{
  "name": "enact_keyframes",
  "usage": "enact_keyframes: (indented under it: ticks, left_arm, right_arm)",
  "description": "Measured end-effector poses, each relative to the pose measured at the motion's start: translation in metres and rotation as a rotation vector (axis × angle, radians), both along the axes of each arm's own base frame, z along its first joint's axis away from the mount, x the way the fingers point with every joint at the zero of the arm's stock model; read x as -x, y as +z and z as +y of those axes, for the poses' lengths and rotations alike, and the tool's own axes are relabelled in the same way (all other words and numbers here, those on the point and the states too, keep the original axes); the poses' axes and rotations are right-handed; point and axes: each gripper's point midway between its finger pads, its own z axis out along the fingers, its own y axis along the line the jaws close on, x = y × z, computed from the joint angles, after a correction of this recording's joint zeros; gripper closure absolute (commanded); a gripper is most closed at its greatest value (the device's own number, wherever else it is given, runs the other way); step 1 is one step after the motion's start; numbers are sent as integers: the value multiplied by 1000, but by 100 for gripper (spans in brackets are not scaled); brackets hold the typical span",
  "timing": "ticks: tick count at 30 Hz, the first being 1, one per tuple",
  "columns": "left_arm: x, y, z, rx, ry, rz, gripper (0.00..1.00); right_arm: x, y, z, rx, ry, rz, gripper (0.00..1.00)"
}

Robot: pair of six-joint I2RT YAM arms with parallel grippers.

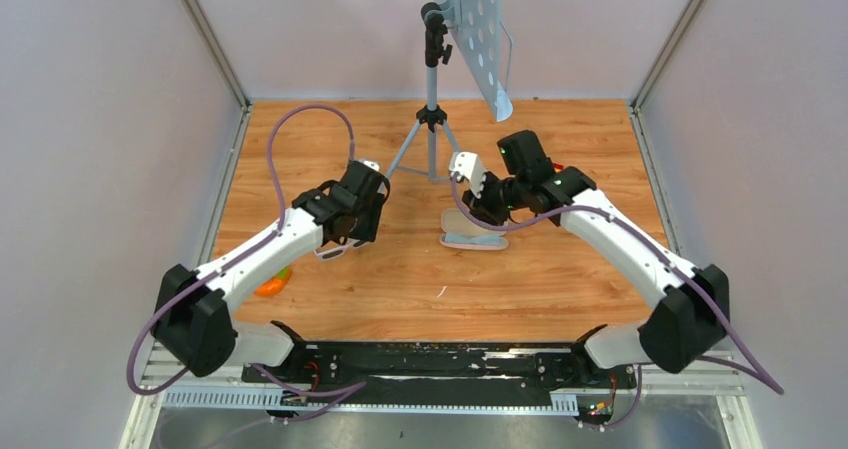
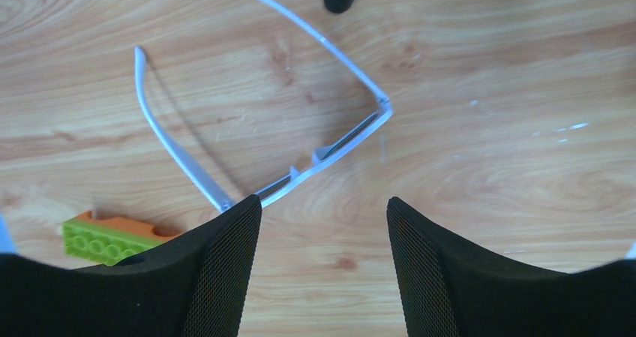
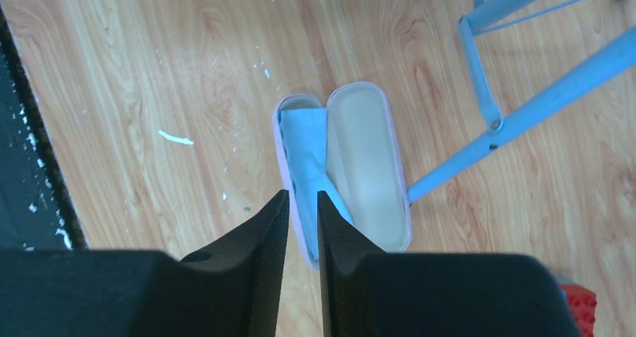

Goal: Organize the sunglasses
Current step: Place the glasses cleaning cloth in the sunglasses case, then fold the sunglasses at the center of the board.

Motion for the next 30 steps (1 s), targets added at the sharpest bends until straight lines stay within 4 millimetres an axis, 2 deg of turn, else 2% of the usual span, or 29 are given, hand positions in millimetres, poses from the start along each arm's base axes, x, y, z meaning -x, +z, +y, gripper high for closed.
enact_keyframes:
  ticks: [8, 13, 16, 19, 25, 30]
  left_arm:
    - [4, -44, 31, -206, -45, 226, 40]
    - [4, -64, 41, -268, -90, 320, 52]
    - [6, -73, 42, -282, -120, 368, 58]
    - [11, -81, 39, -273, -151, 409, 70]
    - [18, -89, 34, -248, -185, 459, 89]
    - [20, -88, 28, -216, -208, 466, 98]
  right_arm:
    - [46, 4, -30, -11, -10, -19, 75]
    - [64, 0, -42, -14, -11, -25, 75]
    - [70, -4, -47, -8, -15, -23, 75]
    - [73, -7, -50, 0, -19, -19, 75]
    - [74, -6, -51, 0, -22, -21, 75]
    - [73, -7, -53, 7, -30, -22, 76]
